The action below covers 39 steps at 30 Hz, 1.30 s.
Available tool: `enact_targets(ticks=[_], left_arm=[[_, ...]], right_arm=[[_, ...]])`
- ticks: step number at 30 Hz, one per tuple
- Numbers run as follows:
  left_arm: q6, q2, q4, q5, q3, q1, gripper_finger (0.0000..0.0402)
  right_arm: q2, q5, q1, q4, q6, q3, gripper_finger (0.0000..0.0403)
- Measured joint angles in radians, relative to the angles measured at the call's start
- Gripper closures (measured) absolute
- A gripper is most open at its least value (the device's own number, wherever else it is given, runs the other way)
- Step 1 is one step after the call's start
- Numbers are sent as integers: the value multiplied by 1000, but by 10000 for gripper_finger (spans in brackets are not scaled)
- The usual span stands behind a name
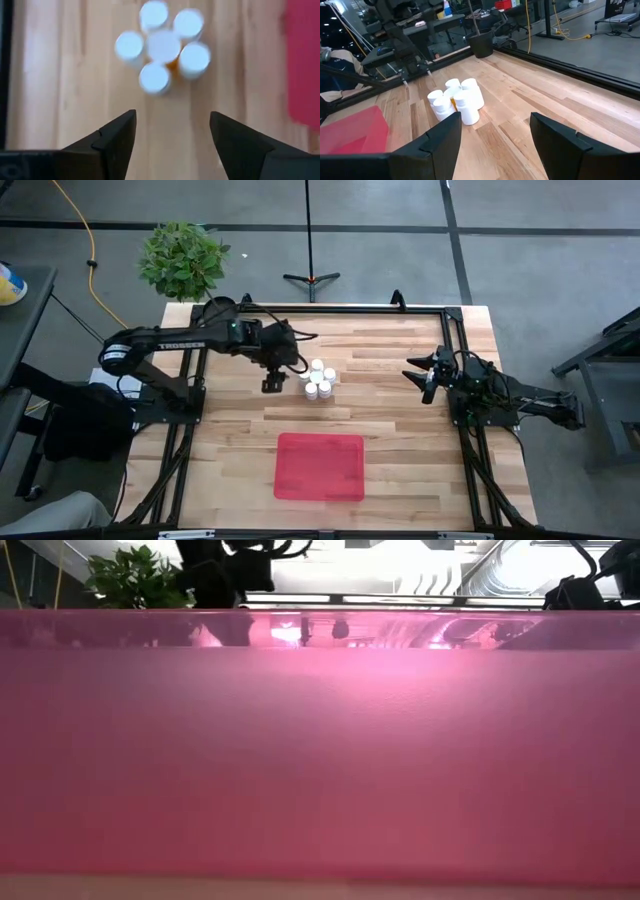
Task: Pick and place pill bottles into a basket
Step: Put the white pill bottle into the red bin
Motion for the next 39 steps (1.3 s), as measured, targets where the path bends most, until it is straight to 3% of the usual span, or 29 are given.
enact_targets(ticks=[9, 19, 28, 39], left_arm=[[38, 73, 15, 69, 0, 0, 119], [97, 145, 82, 52, 0, 0, 119], [152, 153, 132, -3, 0, 7, 119], [132, 153, 161, 57, 0, 83, 119]], right_arm=[[1, 0, 0, 0, -1, 0, 176], [1, -22, 0, 0, -1, 0, 176], [2, -40, 0, -2, -1, 0, 176], [7, -45, 0, -2, 0, 0, 176]])
